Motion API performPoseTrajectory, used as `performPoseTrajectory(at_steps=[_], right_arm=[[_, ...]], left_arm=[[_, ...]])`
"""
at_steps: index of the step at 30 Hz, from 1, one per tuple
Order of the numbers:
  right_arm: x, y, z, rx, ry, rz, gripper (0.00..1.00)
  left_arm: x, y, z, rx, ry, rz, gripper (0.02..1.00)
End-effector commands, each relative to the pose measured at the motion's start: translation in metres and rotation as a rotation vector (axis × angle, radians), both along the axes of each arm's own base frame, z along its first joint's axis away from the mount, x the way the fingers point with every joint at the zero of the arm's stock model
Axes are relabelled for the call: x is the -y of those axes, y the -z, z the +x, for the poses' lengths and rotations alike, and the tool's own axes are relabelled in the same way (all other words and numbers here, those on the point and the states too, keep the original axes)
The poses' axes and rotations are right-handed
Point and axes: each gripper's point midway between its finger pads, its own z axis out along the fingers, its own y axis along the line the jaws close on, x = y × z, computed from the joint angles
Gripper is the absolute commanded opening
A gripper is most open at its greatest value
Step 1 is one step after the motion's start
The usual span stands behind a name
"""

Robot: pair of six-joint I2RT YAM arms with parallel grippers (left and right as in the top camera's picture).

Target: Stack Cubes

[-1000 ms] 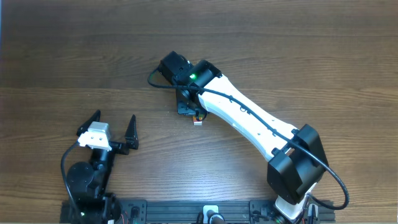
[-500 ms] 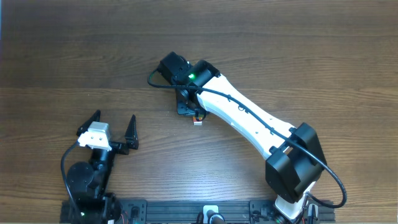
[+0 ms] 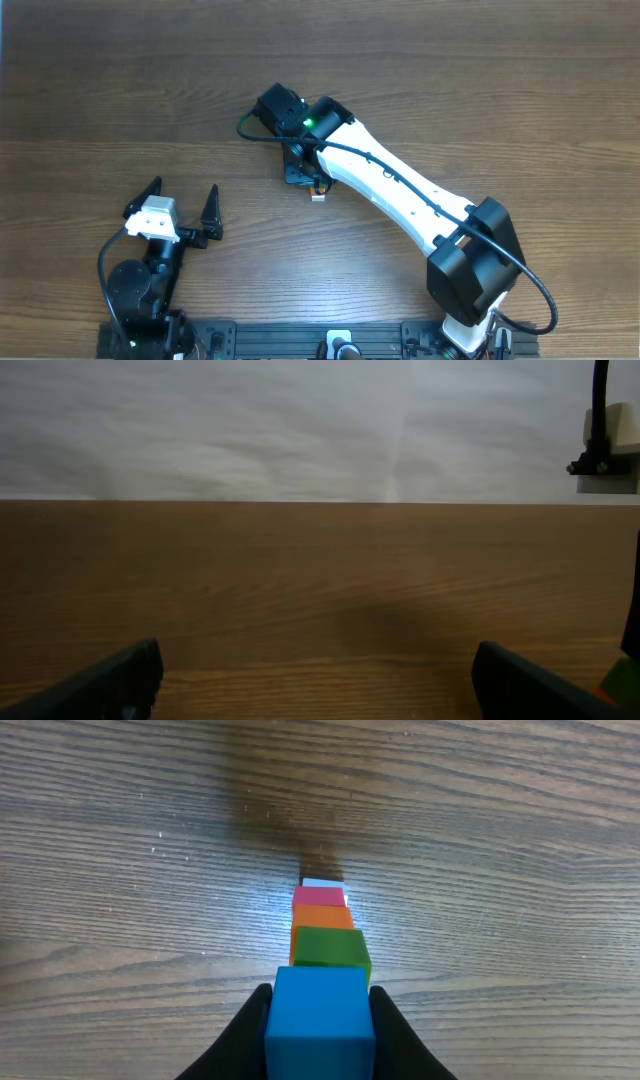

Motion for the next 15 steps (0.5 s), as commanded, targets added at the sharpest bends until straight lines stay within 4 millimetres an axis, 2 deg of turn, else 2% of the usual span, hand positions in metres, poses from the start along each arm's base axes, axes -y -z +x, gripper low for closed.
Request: performPoseTrajectory(at_steps=[1,15], right_arm=[[-0.0019,0.0062,-0.0031,-0.012,-0.004,-0.013,0.047],[-0.0018,0.0089,-0.0031,-0.015,-0.001,-0.016,0.056]], left_arm=[[0.0004,0.0006,-0.0003,0.005,0.005,0.014,1.0],[0.0004,0.0006,-0.0003,0.005,0.005,0.014,1.0]])
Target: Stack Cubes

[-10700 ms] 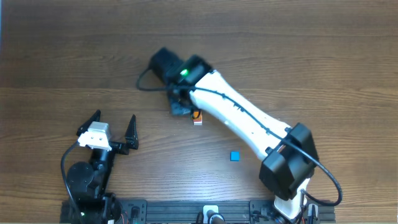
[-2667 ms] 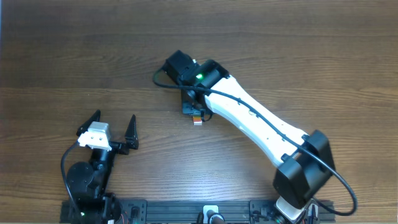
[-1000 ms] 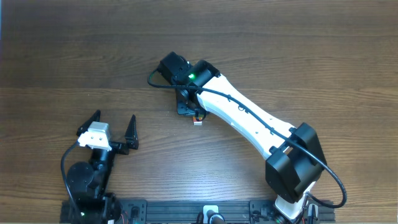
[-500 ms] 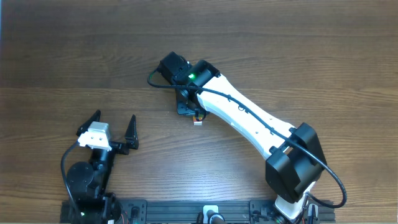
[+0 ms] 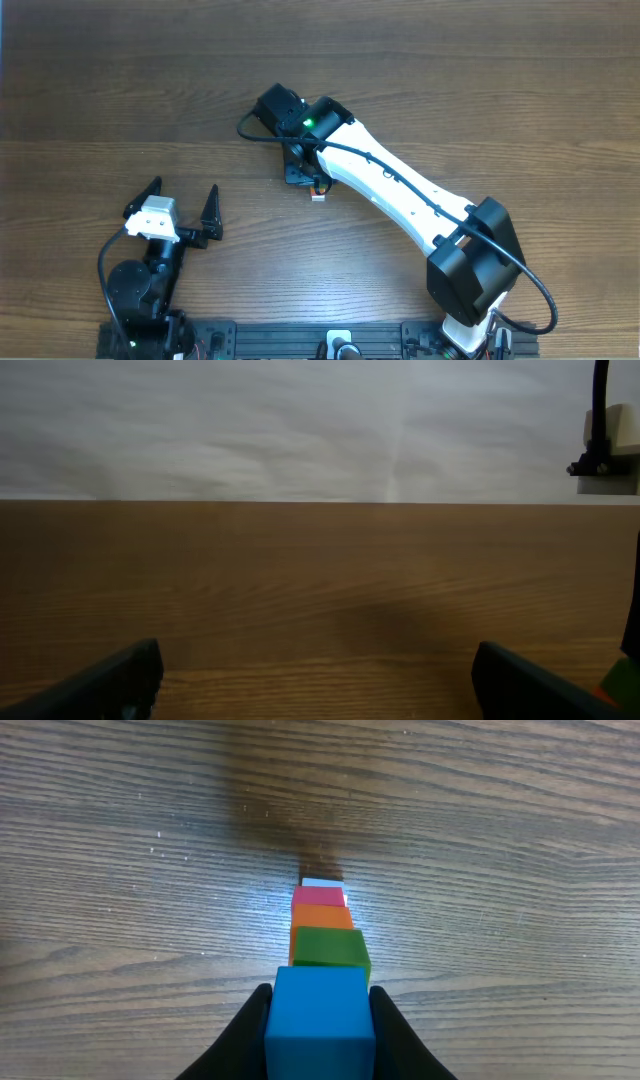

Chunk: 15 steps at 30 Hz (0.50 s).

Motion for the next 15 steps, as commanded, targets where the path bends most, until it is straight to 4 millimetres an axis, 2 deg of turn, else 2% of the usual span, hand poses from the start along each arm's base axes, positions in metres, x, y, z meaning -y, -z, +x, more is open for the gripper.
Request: performPoseTrajectory(at_steps=[1,12,15], right_arm=[[-0.0019,0.0093,-0.0031,-0.017,-0.003,-0.018,0.058],[-0.0025,0.0142,-0.0023,-0.023,-0.003,-0.024,0.075],[-0.0026,0.0142,-0.0024,-0.023,-0.003,-0.024,0.152]], left_arm=[[0.0004,0.0006,-0.0003,0.005,0.005,0.013,1.0],[0.0004,0.0006,-0.0003,0.005,0.005,0.013,1.0],[0.0004,0.0006,-0.0003,0.005,0.005,0.014,1.0]])
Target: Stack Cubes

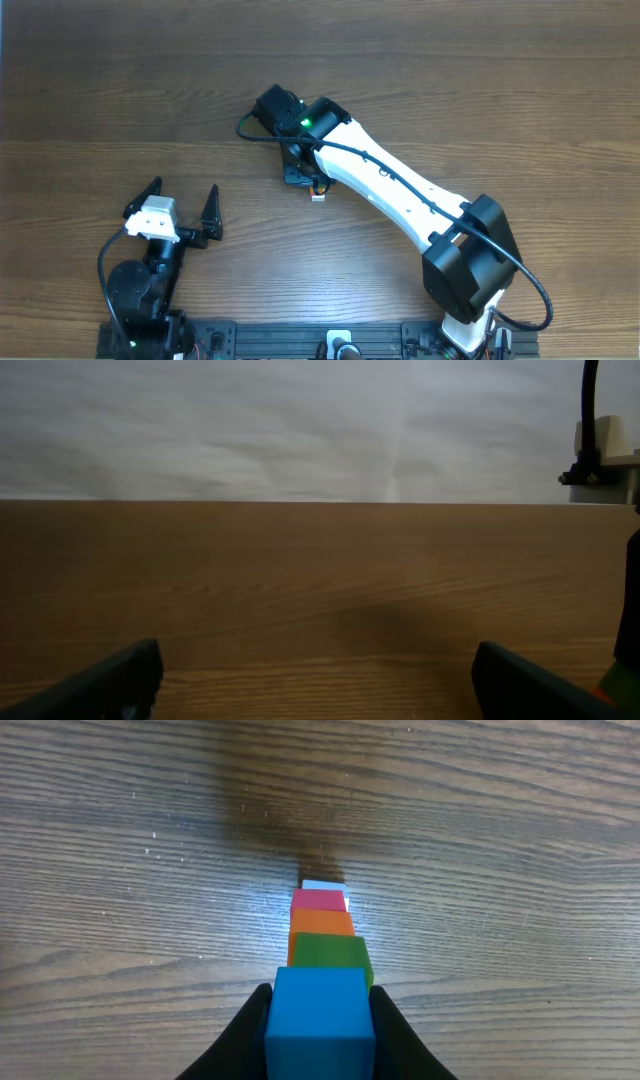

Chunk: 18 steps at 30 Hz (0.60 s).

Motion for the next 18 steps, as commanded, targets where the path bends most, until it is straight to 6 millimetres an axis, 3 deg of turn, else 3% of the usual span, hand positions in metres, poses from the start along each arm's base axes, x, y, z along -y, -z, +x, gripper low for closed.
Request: performPoseTrajectory(at_steps=[1,8,9,10,18], right_arm=[[-0.0014,0.0082,-0.0029,-0.014,-0.003,-0.016,0.194],[-0.0014,0.0082,-0.0031,-0.015,-0.004,-0.017,0.606],[-0.0014,0.0082,-0.0031,-0.015,-0.004,-0.017,0.709],[-0.0014,0.0082,-0.0031,-0.015,-0.004,-0.017,0.961],[0.0008,0.0053,0.0046,0.022,-0.006,-0.029,0.993]], left_arm=[[0.0004,0.0006,-0.0003,0.005,0.005,0.013,1.0],[0.0004,0.0006,-0.0003,0.005,0.005,0.013,1.0],[0.0004,0.0006,-0.0003,0.005,0.005,0.013,1.0],[0.0004,0.0006,-0.0003,0.005,0.005,0.013,1.0],[0.0004,0.0006,-0.0003,0.005,0.005,0.014,1.0]])
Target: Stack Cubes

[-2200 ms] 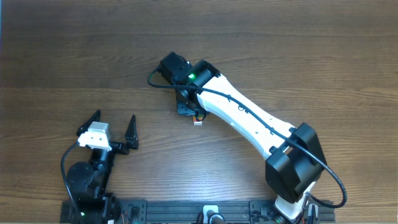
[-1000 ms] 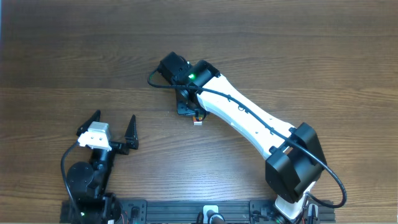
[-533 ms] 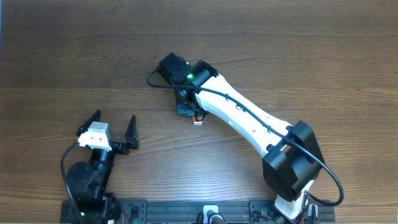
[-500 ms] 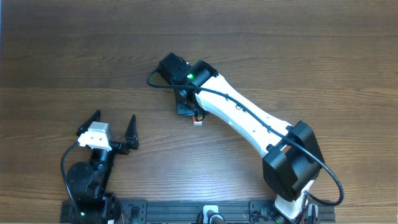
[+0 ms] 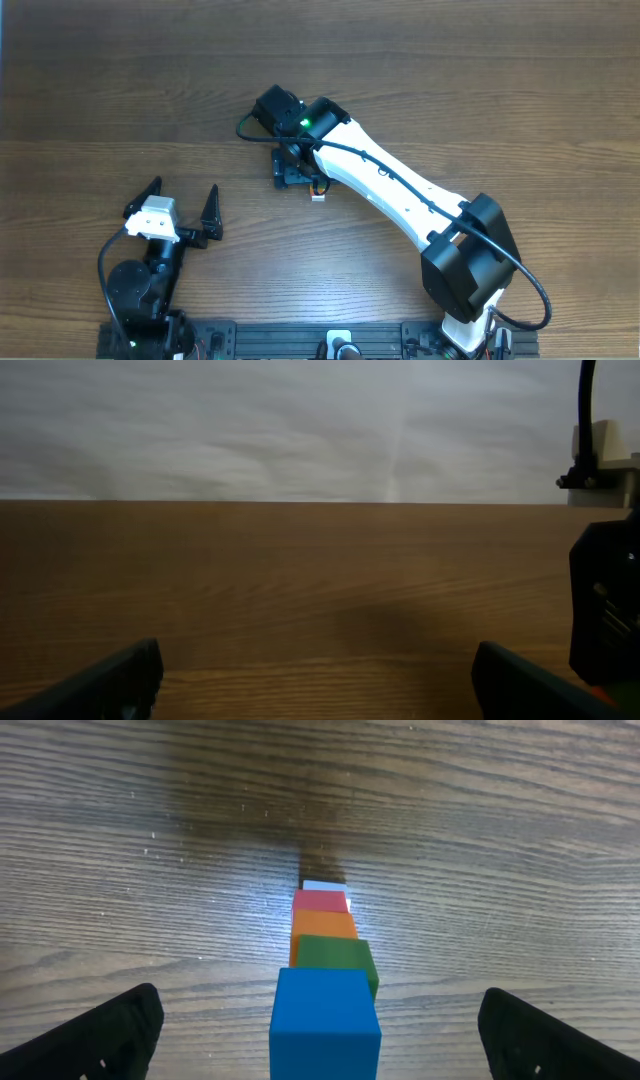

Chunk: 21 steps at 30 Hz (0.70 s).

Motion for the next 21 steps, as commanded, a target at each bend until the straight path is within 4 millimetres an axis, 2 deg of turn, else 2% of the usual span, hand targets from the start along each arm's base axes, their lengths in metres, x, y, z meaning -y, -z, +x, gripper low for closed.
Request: performPoseTrajectory(at_steps=[1,4,8,12,15,18,21], right_arm=[[0.002,0.002,0.007,0.036,-0.007,-0.034,0.993],[0.003,-0.005,0.021,0.077,-0.039,-0.032,0.991],[0.012,-0.025,0.049,0.134,-0.07,0.002,0.991],[0.041,-0.059,0.091,0.245,-0.05,0.06,0.991],[0.068,-0.086,0.113,0.343,-0.023,0.07,0.993],[0.092,-0.12,0.117,0.449,-0.018,0.037,0.993],[0.107,-0.153,0.103,0.542,0.001,0.005,0.991]], left_arm=[[0.0,0.001,0.0,0.005,0.005,0.013,1.0],[0.0,0.001,0.0,0.005,0.005,0.013,1.0],[0.0,0.001,0.0,0.005,0.005,0.014,1.0],[0.0,0.001,0.0,0.005,0.005,0.014,1.0],[0.0,0.001,0.0,0.005,0.005,0.014,1.0],[0.0,0.001,0.0,0.005,0.005,0.013,1.0],[0.0,0.001,0.0,0.005,0.005,0.014,1.0]])
